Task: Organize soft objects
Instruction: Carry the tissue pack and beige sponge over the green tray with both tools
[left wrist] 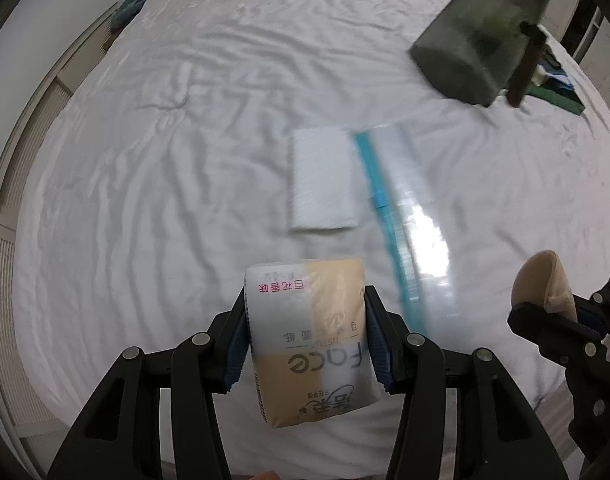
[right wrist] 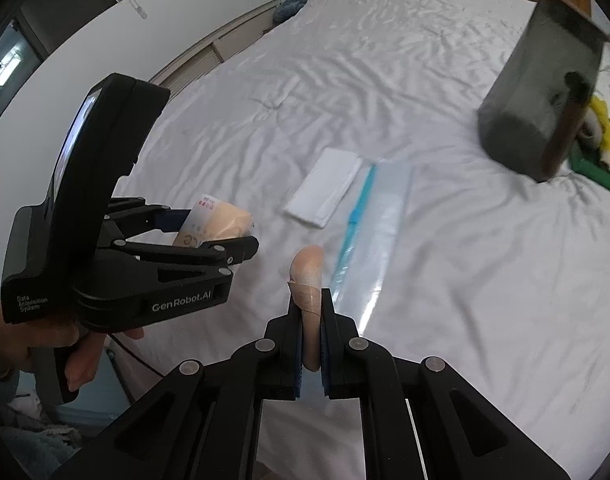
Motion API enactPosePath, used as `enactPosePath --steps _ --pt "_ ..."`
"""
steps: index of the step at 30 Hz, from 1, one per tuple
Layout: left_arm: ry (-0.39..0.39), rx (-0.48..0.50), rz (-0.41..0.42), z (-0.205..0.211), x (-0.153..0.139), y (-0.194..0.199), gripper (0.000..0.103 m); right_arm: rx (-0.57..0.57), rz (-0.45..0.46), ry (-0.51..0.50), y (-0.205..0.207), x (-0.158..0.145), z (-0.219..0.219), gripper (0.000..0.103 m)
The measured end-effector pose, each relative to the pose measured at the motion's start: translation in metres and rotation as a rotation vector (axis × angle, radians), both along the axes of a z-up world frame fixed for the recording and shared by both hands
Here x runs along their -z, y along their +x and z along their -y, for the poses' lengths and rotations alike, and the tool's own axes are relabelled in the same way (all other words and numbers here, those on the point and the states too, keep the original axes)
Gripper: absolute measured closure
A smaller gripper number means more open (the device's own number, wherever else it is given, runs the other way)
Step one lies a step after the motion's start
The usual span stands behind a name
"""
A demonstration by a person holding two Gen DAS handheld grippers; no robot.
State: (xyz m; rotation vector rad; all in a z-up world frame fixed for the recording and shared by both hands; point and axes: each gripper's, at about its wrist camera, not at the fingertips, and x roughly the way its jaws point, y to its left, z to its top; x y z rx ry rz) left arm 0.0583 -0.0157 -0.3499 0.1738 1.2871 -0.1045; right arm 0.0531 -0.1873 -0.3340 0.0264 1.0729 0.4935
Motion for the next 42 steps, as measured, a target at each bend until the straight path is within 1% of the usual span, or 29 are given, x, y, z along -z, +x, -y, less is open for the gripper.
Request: enactPosePath --steps 7,14,21,27,34,37,42 --pt "-0.030 0.034 -0.003 0.049 -0.024 -0.008 0.057 0.032 0.025 -0.015 -0.011 -0.032 0.044 0.097" --pt "-0.062 0.073 0.002 0.105 -0.044 -0.011 0.057 0.082 0.049 -0.033 -0.029 -0.063 0.100 0.097" --pt "-0.111 0.135 0.005 0.173 -0.061 -0.003 0.057 0.154 0.073 -0.067 -0.047 -0.092 0.170 0.097" --pt "-0.157 0.191 0.004 0.231 -0.071 0.009 0.057 0.225 0.094 -0.108 -0.052 -0.110 0.236 0.097" --pt "-0.210 0.235 0.011 0.303 -0.075 0.029 0.057 0.303 0.120 -0.162 -0.042 -0.123 0.303 0.097" --pt "-0.230 0.239 0.017 0.329 -0.077 0.043 0.057 0.331 0.135 -0.182 -0.033 -0.128 0.322 0.097" --pt "-0.233 0.239 0.055 0.366 -0.080 0.068 0.057 0.360 0.166 -0.209 -0.013 -0.135 0.357 0.097"
